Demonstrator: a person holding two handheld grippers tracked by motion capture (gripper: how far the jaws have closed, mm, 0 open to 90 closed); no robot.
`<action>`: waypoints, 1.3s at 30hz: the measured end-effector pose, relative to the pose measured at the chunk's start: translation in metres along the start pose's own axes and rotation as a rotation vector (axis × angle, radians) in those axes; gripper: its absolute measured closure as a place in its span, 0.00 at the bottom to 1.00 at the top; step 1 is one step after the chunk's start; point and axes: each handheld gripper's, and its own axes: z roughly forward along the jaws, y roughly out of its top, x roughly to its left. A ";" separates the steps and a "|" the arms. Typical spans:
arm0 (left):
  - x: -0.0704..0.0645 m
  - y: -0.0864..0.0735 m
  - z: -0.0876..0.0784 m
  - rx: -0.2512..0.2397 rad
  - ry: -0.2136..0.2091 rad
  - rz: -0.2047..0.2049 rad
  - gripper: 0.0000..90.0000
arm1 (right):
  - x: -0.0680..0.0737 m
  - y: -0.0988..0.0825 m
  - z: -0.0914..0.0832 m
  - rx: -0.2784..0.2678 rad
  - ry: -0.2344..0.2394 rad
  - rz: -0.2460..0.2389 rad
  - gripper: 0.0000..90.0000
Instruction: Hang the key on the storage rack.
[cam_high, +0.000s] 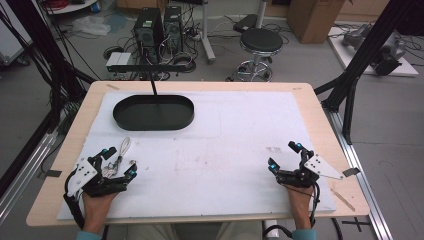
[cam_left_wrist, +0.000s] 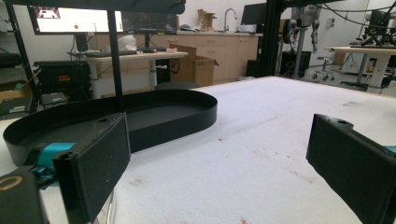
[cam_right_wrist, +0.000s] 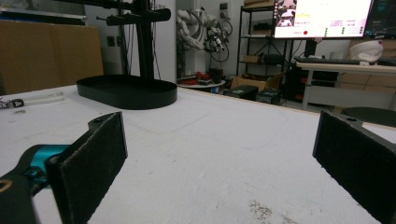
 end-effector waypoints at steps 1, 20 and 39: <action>0.000 0.000 0.000 -0.002 0.000 0.001 0.08 | 0.000 0.000 0.000 -0.001 0.002 0.005 0.03; 0.001 0.001 -0.002 -0.007 0.006 -0.018 0.08 | 0.000 0.000 0.000 0.001 -0.003 -0.001 0.03; 0.016 0.055 -0.010 0.148 0.039 0.023 0.08 | 0.001 0.000 0.000 0.000 0.000 -0.009 0.03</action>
